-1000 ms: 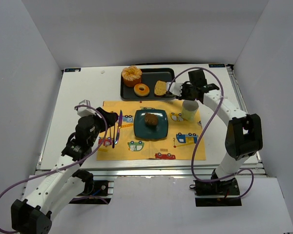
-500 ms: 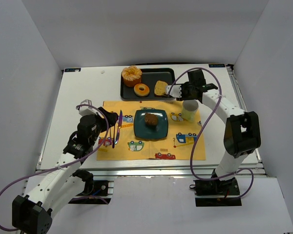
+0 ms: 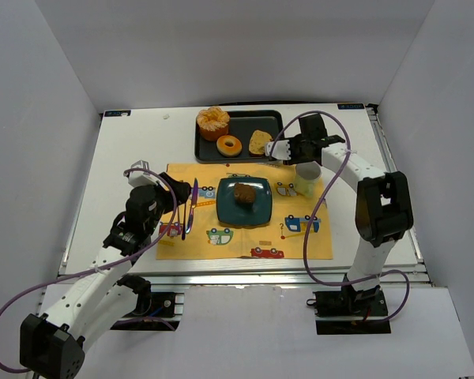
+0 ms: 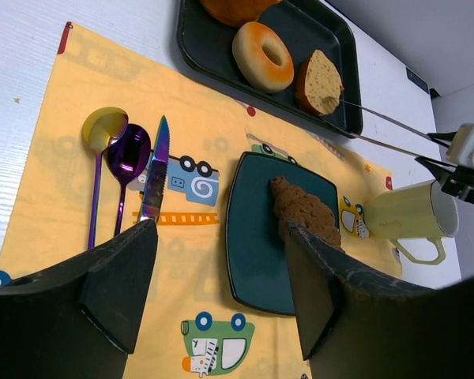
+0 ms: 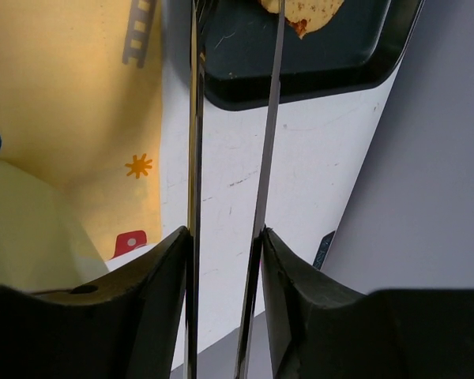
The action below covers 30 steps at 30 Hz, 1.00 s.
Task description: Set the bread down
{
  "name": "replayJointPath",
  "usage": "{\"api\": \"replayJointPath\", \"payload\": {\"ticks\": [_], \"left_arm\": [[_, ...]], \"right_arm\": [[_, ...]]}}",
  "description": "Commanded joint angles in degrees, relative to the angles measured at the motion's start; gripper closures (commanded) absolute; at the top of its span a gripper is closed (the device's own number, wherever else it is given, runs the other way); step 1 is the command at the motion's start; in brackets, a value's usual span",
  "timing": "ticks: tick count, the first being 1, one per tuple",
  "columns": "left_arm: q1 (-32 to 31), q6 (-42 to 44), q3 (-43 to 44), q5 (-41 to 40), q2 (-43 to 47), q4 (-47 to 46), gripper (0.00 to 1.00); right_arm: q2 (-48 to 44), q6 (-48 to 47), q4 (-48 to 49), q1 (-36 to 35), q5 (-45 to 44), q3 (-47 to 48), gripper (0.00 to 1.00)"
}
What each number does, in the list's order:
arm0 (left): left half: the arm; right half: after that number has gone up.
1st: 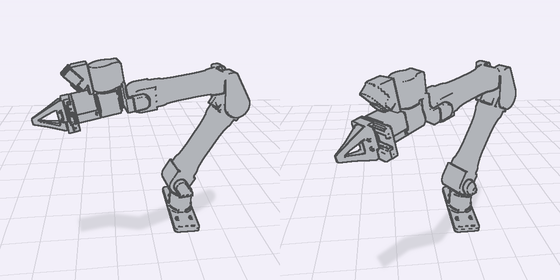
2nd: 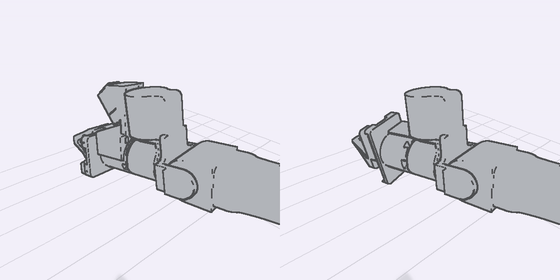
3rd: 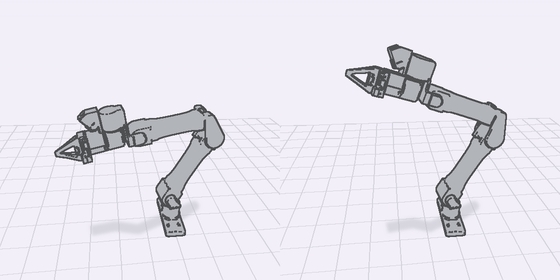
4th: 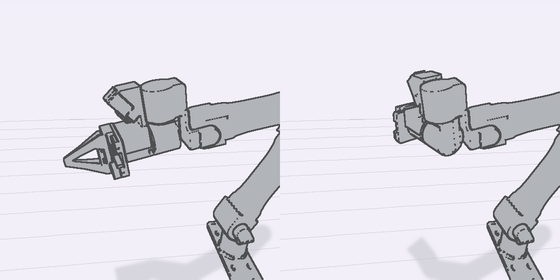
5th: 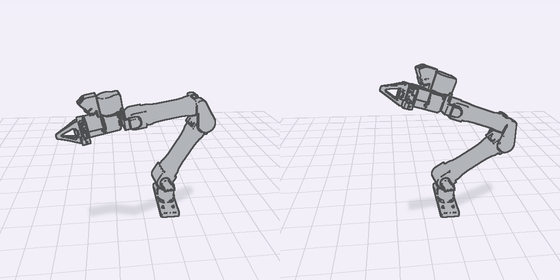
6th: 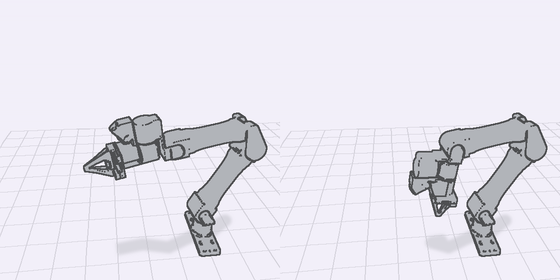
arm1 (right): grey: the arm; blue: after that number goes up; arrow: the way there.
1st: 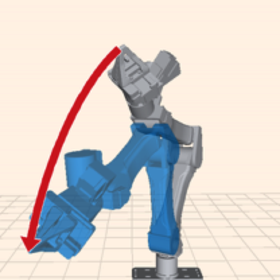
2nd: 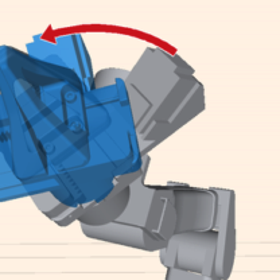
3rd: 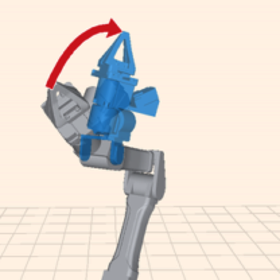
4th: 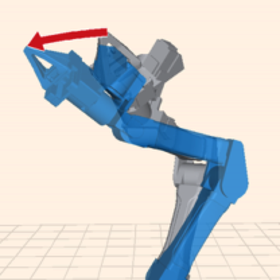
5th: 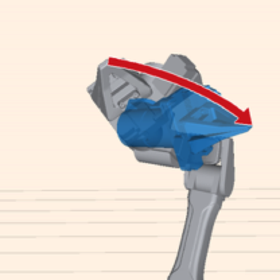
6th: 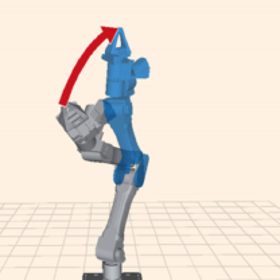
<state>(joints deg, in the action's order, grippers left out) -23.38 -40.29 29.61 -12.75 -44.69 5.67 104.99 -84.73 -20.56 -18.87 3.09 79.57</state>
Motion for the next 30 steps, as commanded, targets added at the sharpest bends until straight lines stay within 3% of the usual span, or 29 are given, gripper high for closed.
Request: {"api": "replayJointPath", "payload": {"ticks": [1,4,5,8,11,15,19,30], "left_arm": [[0.1,0.4,0.5,0.5,0.0,-0.8,0.25],[0.1,0.4,0.6,0.4,0.0,-0.7,0.25],[0.1,0.4,0.6,0.4,0.1,-0.7,0.25],[0.1,0.4,0.5,0.4,0.1,-0.7,0.25],[0.1,0.4,0.7,0.4,0.1,-0.6,0.25],[0.1,0.4,1.0,0.4,0.1,-0.4,0.25],[0.1,0.5,1.2,0.2,0.2,0.0,0.25],[0.1,0.0,0.4,0.6,0.7,0.1,0.25]], "right_arm": [[0.9,-4.9,0.8,-0.7,-0.4,3.2,0.55],[1.5,-4.9,0.9,-0.7,-0.6,3.5,0.63],[1.5,-4.7,1.0,-0.6,-0.6,3.6,0.73],[1.0,-3.8,1.7,-0.6,-0.5,3.6,0.89],[-0.7,-1.5,2.7,-0.6,0.5,3.7,0.95],[-5.1,3.7,2.2,-0.6,4.7,4.8,0.98],[-11.2,9.6,-4.3,-0.6,10.9,5.5,0.98],[-32.1,26.4,-17.1,-0.8,21.9,-11.8,0.93]]}}
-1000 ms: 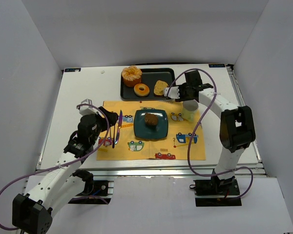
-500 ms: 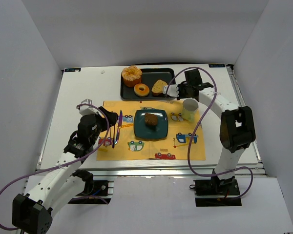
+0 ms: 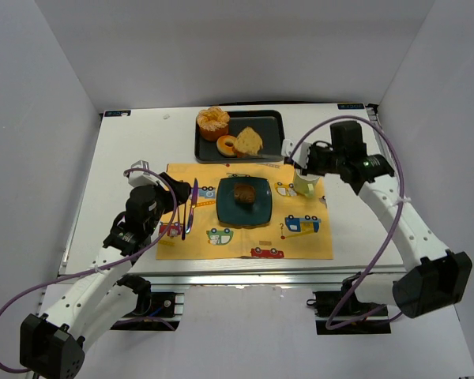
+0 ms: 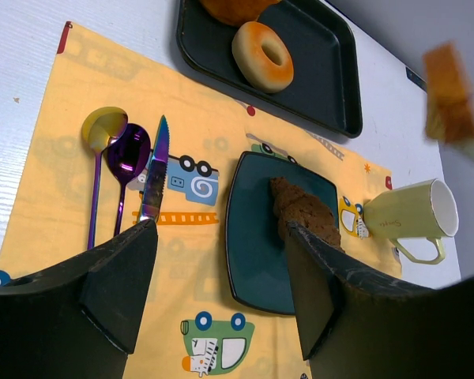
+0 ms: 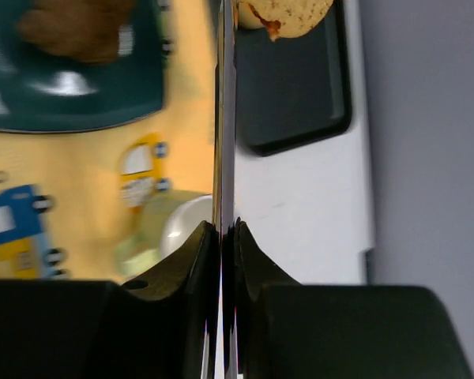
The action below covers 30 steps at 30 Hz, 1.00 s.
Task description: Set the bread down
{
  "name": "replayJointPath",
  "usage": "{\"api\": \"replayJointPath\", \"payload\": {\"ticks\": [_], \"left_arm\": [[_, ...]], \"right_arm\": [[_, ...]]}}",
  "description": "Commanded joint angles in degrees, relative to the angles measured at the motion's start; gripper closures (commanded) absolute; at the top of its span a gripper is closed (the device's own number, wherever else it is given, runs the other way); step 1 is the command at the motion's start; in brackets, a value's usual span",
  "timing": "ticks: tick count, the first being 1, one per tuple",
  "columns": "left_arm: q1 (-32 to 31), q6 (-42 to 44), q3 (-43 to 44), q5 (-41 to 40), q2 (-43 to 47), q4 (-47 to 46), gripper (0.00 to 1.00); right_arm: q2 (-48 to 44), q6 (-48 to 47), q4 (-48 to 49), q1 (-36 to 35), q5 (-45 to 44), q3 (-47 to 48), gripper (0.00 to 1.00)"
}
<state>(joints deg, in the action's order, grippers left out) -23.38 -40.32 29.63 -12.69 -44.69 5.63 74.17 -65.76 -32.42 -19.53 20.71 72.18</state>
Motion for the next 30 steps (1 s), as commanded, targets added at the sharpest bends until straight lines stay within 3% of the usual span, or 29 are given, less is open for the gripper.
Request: {"api": "replayJointPath", "payload": {"ticks": [1,9,13,19,30], "left_arm": [[0.1,0.0,0.4,0.8,0.6,0.2,0.25],[0.1,0.4,1.3,1.6,-0.8,-0.3,0.25],[0.1,0.1,1.1,1.5,-0.8,-0.5,0.25],[0.1,-0.5,0.4,1.1,0.9,0.0,0.25],[0.1,-0.3,0.8,1.4,0.6,0.2,0.25]], "right_arm": [[-3.0,7.9,-6.7,-0.2,4.9,-5.5,0.92],[-6.8,11.6,-6.2,-0.2,4.7,-13.0,0.87],[-7.1,13.0,-6.6,-0.2,5.2,-15.1,0.80],[-7.5,13.7,-6.5,-0.2,5.0,-15.6,0.67],[-9.8,15.3,-7.4,-0.3,4.1,-15.7,0.60]]}}
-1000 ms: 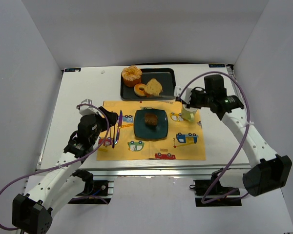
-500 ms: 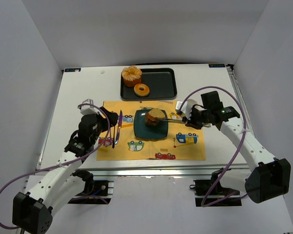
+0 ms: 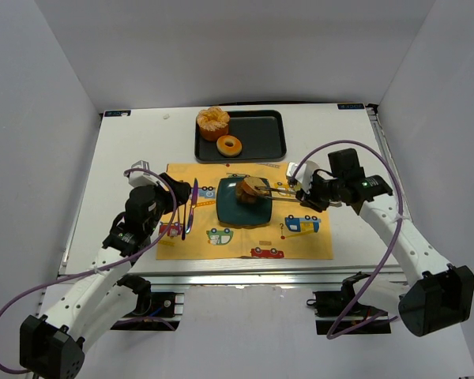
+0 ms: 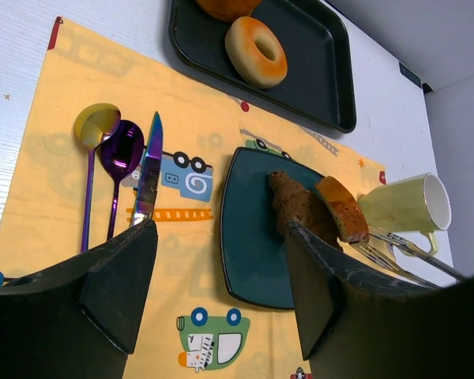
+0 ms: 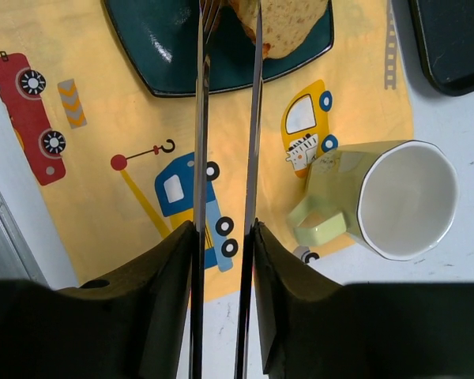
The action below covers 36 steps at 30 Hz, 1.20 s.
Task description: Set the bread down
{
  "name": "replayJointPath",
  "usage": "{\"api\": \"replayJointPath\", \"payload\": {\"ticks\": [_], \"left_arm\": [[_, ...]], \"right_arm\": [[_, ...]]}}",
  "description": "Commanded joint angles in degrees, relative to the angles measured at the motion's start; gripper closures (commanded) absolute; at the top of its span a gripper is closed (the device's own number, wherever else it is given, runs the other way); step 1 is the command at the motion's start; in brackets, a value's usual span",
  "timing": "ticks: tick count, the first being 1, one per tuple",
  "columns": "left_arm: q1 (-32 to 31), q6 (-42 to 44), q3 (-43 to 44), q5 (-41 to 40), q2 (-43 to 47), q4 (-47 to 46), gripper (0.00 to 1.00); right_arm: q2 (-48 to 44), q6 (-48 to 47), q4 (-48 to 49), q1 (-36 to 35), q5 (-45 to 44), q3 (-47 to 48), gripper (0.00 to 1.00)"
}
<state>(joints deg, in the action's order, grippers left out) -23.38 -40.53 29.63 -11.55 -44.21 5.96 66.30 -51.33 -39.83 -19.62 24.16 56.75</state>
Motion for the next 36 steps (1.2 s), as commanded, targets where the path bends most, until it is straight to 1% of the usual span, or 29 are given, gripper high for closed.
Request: {"api": "replayJointPath", "payload": {"ticks": [1,16,22,24,29,33,35,36], "left_arm": [[0.1,0.0,0.8,0.4,0.0,-0.3,0.25],[0.1,-0.4,0.3,0.4,0.9,0.1,0.25],[0.1,-0.4,0.5,0.3,0.9,0.1,0.25],[0.1,-0.4,0.6,0.3,1.0,0.2,0.25],[0.1,-0.4,0.7,0.3,1.0,0.2,0.25],[0.1,-0.3,0.9,0.3,0.9,0.1,0.25],[0.1,-0.2,1.1,0.3,0.9,0.4,0.25],[0.1,-0.2,1.1,0.3,0.9,0.4,0.25]], "right_arm": [[-2.3,1.0,-0.2,-0.2,0.6,-0.3,0.60],[-6.5,0.7,-2.4,-0.1,2.0,-1.1,0.58],[-6.8,0.7,-2.4,-0.1,2.2,-1.4,0.58],[-7.8,1.1,-2.5,0.0,3.2,-0.2,0.60],[-12.2,2.5,1.6,0.5,6.0,0.7,0.62],[-13.7,3.6,2.2,0.5,6.5,0.4,0.63],[-14.3,5.9,3.2,0.7,6.1,0.0,0.65],[-14.7,7.6,6.1,1.4,5.7,-0.1,0.67]]}}
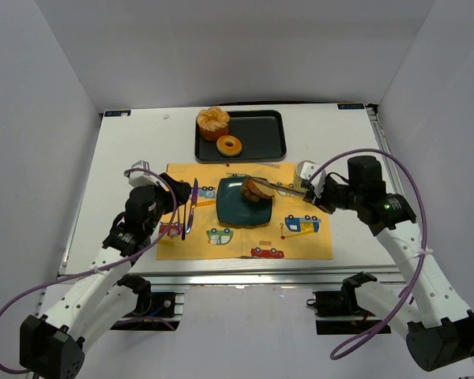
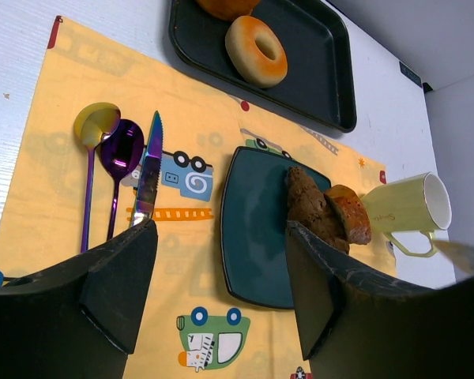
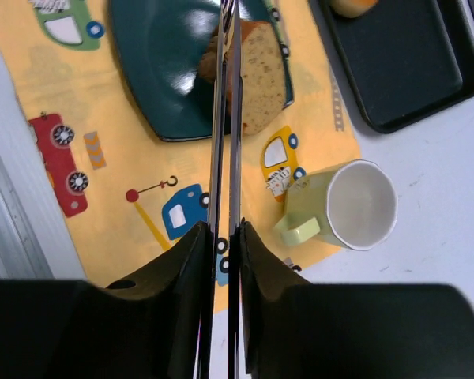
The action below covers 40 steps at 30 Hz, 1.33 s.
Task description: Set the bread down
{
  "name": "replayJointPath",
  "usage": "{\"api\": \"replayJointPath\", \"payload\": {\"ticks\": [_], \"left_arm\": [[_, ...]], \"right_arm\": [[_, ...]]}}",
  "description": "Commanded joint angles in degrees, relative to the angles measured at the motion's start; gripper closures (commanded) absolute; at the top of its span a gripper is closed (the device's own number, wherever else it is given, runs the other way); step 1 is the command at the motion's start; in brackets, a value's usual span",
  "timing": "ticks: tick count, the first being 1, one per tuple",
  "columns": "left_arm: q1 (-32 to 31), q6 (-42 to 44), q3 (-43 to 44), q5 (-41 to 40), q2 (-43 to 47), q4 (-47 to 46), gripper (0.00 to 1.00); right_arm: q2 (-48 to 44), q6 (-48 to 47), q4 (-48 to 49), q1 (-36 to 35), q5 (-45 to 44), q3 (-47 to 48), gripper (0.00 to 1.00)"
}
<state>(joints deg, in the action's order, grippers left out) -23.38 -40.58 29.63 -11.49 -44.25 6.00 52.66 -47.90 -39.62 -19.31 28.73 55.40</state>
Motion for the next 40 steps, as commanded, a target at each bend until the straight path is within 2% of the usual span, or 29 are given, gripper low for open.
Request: {"api": "replayJointPath", "payload": {"ticks": [1,3,4,5,6,8,9,10,13,15,17,21,23,24,27,29,30,32,33,36,40], "left_arm": [[0.1,-0.1,1.1,0.2,0.9,0.4,0.25],[0.1,-0.1,1.1,0.1,1.0,0.3,0.25],[0.1,-0.1,1.1,0.2,1.0,0.2,0.25],[0.1,-0.1,1.1,0.2,0.9,0.2,0.25],[0.1,-0.1,1.1,0.3,0.9,0.1,0.25],[0.1,-0.1,1.1,0.2,1.0,0.2,0.25],[0.1,0.0,1.1,0.2,1.1,0.1,0.25],[0.1,0.0,1.0,0.1,1.3,0.2,0.25],[0.1,-0.3,0.3,0.3,1.4,-1.1,0.25],[0.1,-0.5,0.0,0.6,1.3,-1.6,0.25],[0.1,-0.5,0.0,1.0,0.8,-1.9,0.26],[0.1,0.0,0.6,0.8,0.7,-1.4,0.25],[0.1,0.1,0.7,0.4,0.7,-1.1,0.25],[0.0,0.1,0.8,0.4,0.9,-1.0,0.25],[0.1,-0.4,0.1,0.1,1.4,-1.2,0.25],[0.1,-0.6,-0.1,-0.2,2.0,-1.1,0.25],[0.1,-0.6,-0.2,-0.4,2.1,-0.9,0.25],[0.1,-0.6,-0.3,-0.7,2.4,-0.7,0.25],[0.1,-0.6,-0.4,-0.6,2.4,-0.7,0.25],[0.1,-0.6,-0.5,-0.6,2.2,-0.7,0.25],[0.1,-0.6,-0.6,0.5,1.0,-1.8,0.25]], "right_arm": [[-1.3,6.3,7.8,1.6,-1.6,1.1,0.77],[-1.9,15.7,15.7,4.2,-6.4,-0.3,1.00],[-2.1,19.0,18.9,5.8,-11.5,-1.3,1.00],[-2.2,25.1,22.0,7.8,-13.0,-3.7,1.00],[-2.0,27.7,24.5,14.0,-13.1,-4.5,1.00],[0.8,34.4,27.3,21.6,-8.4,-4.8,1.00],[2.2,36.7,28.0,26.5,-8.7,-4.7,1.00],[3.8,38.6,28.7,28.3,-11.0,-4.8,1.00],[15.2,42.3,31.6,33.5,-17.6,-7.5,1.00],[19.2,42.1,34.8,35.4,-16.7,-9.6,1.00],[23.5,41.4,42.5,35.7,-17.7,-12.0,1.00],[30.8,39.4,50.0,35.8,-20.1,-14.8,1.00],[34.4,38.7,50.0,36.0,-19.9,-14.0,0.89],[35.5,38.1,48.3,36.1,-19.2,-13.5,0.71],[37.9,35.8,45.0,36.3,-16.7,-10.0,0.52],[39.4,33.2,39.6,36.3,-16.0,-6.4,0.43],[39.7,32.5,37.0,36.4,-16.3,-5.3,0.34],[39.5,31.0,32.5,36.9,-16.7,-3.4,0.27],[39.0,30.1,31.5,37.1,-17.0,-2.1,0.11],[35.2,31.4,28.0,37.1,-18.1,1.4,0.11],[28.4,32.5,26.2,35.3,-11.9,6.1,0.11]]}}
